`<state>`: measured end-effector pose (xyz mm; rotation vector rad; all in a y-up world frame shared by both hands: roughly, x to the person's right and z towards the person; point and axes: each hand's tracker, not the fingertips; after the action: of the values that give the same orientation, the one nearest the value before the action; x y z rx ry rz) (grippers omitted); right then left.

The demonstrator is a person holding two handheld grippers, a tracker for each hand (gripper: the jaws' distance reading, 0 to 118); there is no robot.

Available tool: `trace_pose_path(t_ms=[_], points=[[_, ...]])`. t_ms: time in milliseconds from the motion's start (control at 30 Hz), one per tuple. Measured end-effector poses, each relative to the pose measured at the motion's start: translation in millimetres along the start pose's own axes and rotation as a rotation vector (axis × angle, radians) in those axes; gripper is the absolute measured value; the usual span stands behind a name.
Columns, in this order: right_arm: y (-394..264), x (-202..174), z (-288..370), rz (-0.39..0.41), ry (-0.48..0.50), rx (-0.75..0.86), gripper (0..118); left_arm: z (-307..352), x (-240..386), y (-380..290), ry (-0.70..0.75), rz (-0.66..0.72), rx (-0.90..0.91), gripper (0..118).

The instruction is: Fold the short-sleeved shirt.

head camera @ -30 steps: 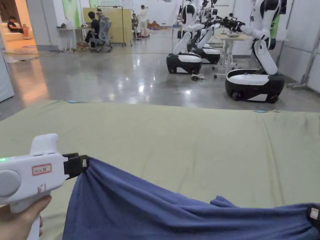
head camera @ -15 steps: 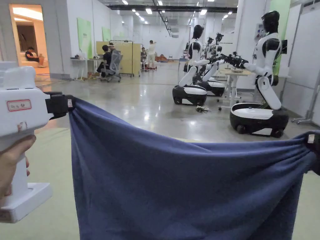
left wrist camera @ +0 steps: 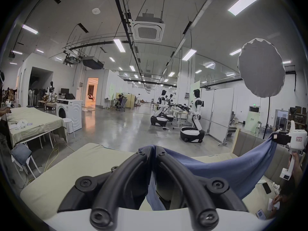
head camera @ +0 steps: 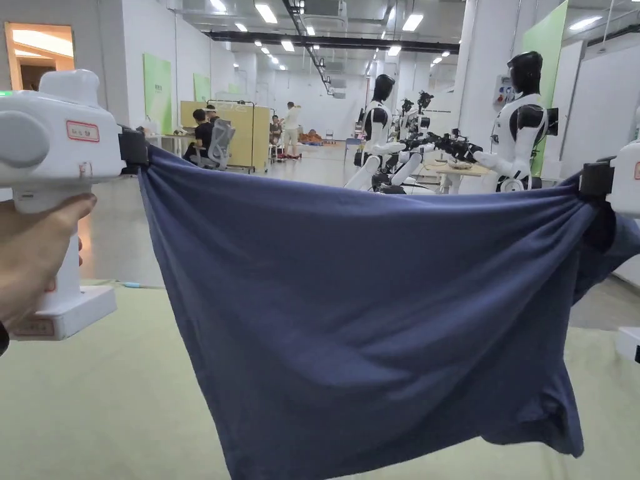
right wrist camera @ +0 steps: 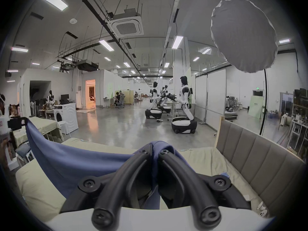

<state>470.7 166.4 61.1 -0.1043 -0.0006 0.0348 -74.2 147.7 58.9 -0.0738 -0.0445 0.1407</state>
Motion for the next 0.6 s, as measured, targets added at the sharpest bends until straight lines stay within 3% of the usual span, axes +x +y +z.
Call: trace_pose_path(t_ms=[333,533,600], points=[[-30.4,-5.0,-36.9,-0.05,-0.004,-0.047,6,-32.0,-7.5,-32.3,-0.019,0.036,-0.049,6],[-106.4,-2.3,1.2,-0.021,0.037,-0.122,6,29.0,-27.4,-118.2,-0.066,0.122,-0.119,6],[-143.0,0.0,24.1,-0.054,0.057,-0.16,6,58.2,-38.8,-153.6,-0.087,0.184,-0.164,6]])
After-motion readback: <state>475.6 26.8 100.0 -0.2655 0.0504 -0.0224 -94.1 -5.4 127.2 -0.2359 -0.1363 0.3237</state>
